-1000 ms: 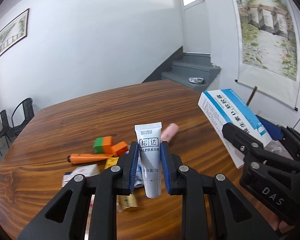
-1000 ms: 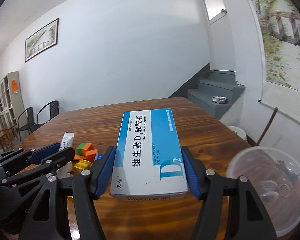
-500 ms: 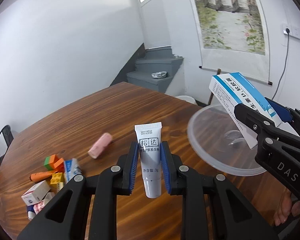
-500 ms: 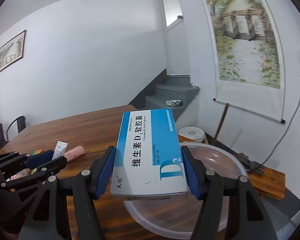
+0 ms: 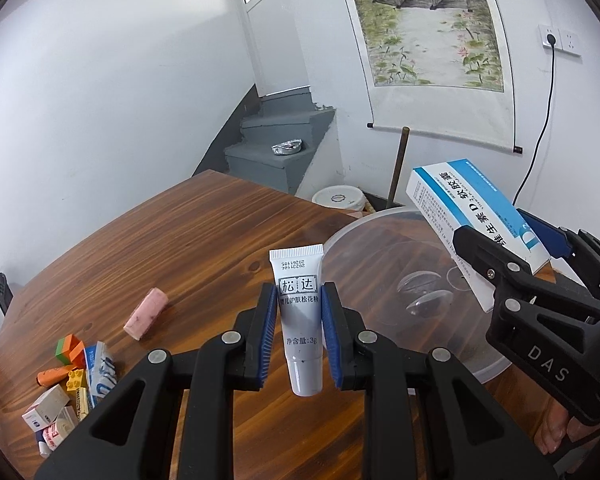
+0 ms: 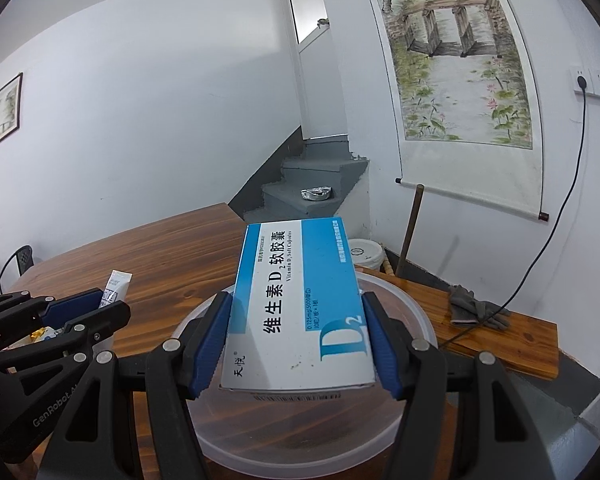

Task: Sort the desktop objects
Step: 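Lift the white tube and vitamin D box and carry both toward the clear bowl, then lower the vitamin D box into the bowl and open the right tool while the left releases the tube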

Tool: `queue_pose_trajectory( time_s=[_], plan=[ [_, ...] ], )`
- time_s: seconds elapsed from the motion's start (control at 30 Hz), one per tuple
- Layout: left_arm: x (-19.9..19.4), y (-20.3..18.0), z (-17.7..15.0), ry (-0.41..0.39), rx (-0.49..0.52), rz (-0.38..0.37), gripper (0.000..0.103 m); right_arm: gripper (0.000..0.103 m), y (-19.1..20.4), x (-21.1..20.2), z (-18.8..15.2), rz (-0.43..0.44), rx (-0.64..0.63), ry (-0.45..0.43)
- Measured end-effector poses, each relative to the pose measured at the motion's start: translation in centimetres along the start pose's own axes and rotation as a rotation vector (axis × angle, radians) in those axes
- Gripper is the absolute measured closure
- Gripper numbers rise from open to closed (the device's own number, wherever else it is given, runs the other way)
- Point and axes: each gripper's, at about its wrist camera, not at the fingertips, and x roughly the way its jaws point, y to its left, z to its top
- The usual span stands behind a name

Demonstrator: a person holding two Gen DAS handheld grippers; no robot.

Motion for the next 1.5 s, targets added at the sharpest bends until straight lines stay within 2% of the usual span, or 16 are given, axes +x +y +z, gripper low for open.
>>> queue_pose_trajectory(
  time_s=[0.73,1.23,1.27,1.33,1.4,1.5],
  plan=[
    [2.8,-2.9,2.7,0.024,0.015,-0.075,0.078,0.034,-2.7,1.9,0.6,-0.02,0.032,0.036],
    [3.5,-3.6,2.7,0.043,0.028,-0.116,0.077,0.033,-3.4,2.4,0.5,-0.034,0.044,0.063],
    [3.6,-3.7,2.7,0.049,0.029,-0.118,0.076,0.033,-3.5,2.5,0.5,-0.034,0.048,0.068],
    [3.7,-3.7,2.6,0.049,0.028,-0.111,0.066,0.033,-3.6,2.6,0.5,-0.034,0.053,0.075],
    [3.7,-3.5,2.6,0.044,0.022,-0.078,0.05,0.032,-3.8,2.6,0.4,-0.042,0.066,0.078],
    [3.7,-3.0,2.8,0.034,0.005,-0.05,0.039,0.027,-4.3,2.6,0.3,-0.048,0.09,0.084]
  ],
)
